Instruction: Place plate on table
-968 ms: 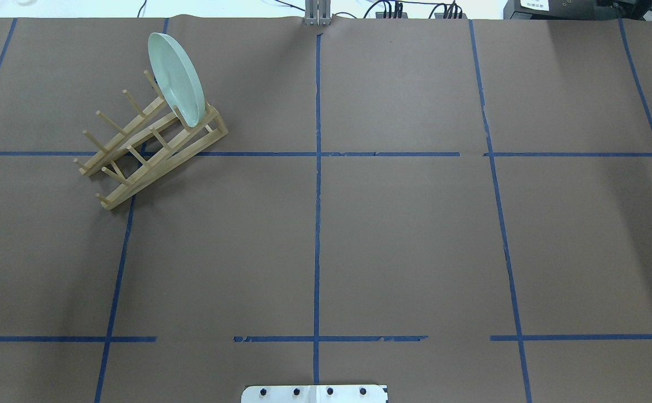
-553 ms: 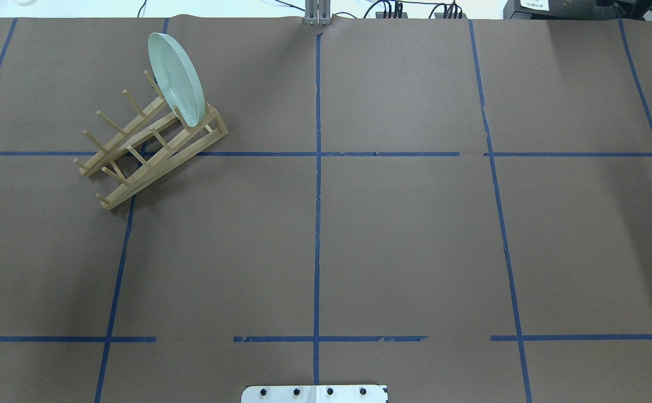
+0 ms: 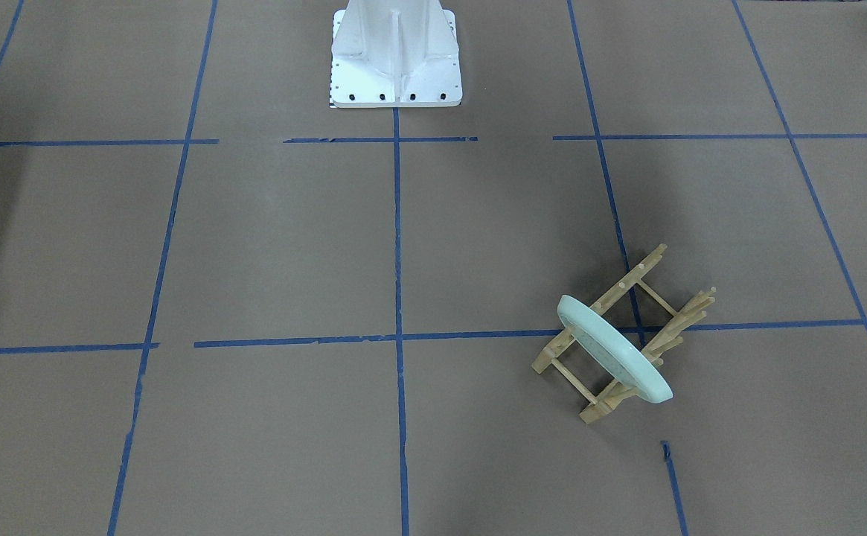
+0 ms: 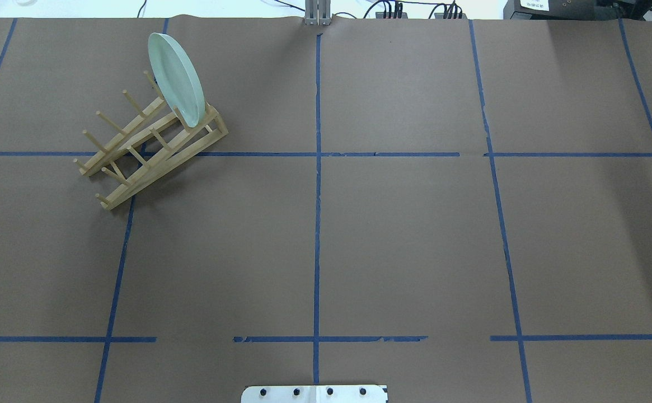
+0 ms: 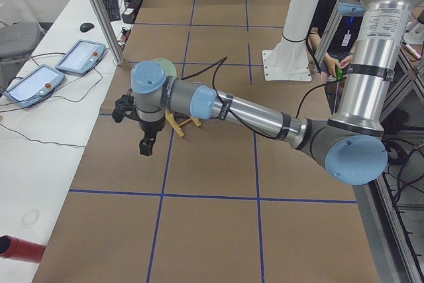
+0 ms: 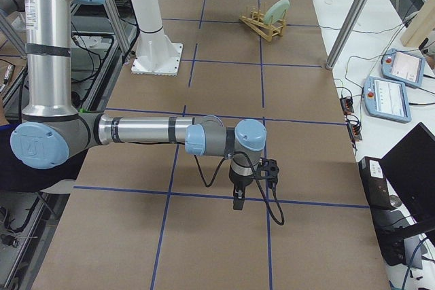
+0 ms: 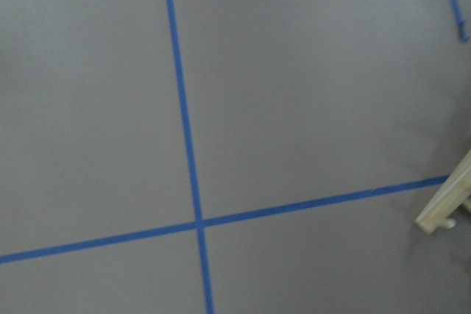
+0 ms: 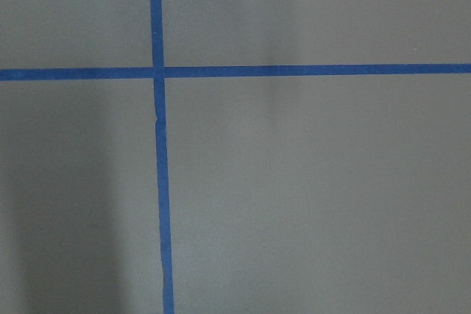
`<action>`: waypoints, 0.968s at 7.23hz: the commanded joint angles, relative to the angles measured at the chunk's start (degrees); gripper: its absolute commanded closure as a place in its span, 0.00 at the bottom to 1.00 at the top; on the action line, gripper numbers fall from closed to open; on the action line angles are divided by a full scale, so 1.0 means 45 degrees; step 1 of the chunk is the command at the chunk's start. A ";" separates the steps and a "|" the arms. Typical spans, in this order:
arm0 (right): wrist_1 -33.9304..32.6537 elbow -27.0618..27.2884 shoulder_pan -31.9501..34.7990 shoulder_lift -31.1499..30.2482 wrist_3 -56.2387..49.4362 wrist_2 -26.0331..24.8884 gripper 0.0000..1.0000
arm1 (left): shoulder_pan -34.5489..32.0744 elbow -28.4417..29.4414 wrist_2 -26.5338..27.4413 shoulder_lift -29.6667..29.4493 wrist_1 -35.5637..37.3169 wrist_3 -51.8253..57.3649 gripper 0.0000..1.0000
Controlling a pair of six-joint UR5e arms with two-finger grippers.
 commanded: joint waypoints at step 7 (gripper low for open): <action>-0.0014 0.0000 0.0009 0.0000 -0.0002 0.0000 0.00 | 0.5943 0.1135 0.1352 -0.2710 -1.0284 -1.7172 0.00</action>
